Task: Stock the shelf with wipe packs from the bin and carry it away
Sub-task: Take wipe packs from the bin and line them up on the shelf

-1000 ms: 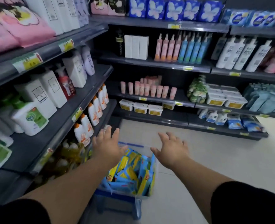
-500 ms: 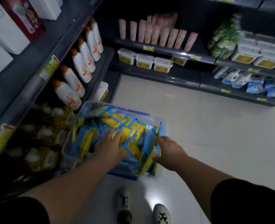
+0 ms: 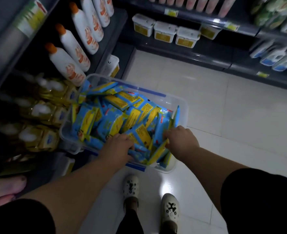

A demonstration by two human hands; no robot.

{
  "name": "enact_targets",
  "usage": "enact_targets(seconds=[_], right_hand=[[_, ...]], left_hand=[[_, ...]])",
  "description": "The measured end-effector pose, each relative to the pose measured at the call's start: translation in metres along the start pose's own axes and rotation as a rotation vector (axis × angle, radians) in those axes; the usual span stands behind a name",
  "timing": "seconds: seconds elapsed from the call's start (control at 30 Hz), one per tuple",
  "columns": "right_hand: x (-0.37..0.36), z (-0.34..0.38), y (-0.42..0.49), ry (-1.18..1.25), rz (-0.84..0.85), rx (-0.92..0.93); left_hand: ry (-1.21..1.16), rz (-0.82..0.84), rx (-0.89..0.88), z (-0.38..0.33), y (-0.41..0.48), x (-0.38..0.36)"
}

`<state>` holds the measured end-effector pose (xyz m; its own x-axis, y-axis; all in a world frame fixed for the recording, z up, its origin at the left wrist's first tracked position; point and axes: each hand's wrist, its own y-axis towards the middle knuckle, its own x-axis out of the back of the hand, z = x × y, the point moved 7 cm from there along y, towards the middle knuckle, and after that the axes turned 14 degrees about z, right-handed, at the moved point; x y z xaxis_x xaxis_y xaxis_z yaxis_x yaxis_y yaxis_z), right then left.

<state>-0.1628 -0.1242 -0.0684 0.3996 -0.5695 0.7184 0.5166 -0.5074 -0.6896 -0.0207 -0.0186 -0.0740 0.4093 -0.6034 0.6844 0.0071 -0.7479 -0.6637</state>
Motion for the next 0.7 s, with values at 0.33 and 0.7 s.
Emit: enact_targets(seconds=[0.33, 0.7], right_hand=[[0.088, 0.003, -0.025, 0.537, 0.049, 0.106], [0.211, 0.028, -0.108, 0.865, -0.172, 0.202]], left_hand=[[-0.475, -0.170, 0.063, 0.007, -0.039, 0.085], [-0.777, -0.653, 0.118, 0.010, -0.169, 0.200]])
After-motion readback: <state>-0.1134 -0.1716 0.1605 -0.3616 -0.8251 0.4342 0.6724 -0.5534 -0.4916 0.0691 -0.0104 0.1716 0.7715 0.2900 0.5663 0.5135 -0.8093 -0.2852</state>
